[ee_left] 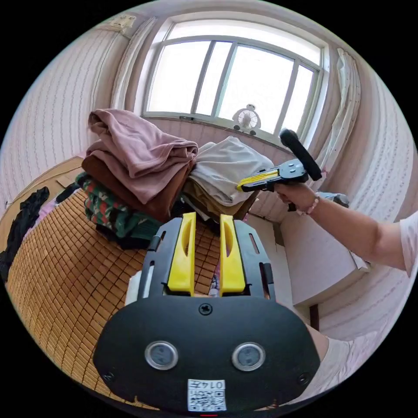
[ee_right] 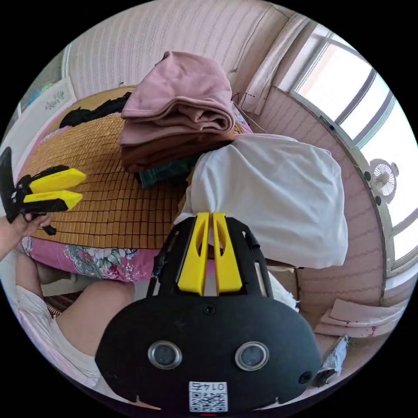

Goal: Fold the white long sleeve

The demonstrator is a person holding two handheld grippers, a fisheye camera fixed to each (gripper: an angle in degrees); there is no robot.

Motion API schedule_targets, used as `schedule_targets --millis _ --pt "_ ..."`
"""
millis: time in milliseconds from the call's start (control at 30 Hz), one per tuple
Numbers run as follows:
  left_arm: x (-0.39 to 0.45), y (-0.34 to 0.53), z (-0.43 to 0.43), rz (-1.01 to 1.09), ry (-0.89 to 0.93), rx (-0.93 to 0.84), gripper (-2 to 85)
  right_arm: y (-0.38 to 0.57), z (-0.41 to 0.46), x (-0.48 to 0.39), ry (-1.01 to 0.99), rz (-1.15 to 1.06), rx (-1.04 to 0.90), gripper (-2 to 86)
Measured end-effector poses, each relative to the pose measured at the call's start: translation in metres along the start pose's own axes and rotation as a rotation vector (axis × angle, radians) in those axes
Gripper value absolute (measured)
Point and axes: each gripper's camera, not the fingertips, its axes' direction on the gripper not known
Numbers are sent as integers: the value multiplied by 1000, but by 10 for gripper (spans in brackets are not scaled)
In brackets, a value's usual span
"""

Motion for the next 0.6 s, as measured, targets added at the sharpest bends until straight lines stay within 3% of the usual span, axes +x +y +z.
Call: schedule_targets --millis 300,367,533,600 --pt "27 -91 104 21 47 -179 85 55 -35 48 -202 82 147 3" --pt "24 -97 118 -50 82 -342 18 62 -39 54 -265 89 187 2" --pt "31 -98 46 11 175 -160 -7 91 -79 62 -373 94 427 1" --pt "36 -93 10 35 229 -112 -9 108 -99 68 -504 132 555 1"
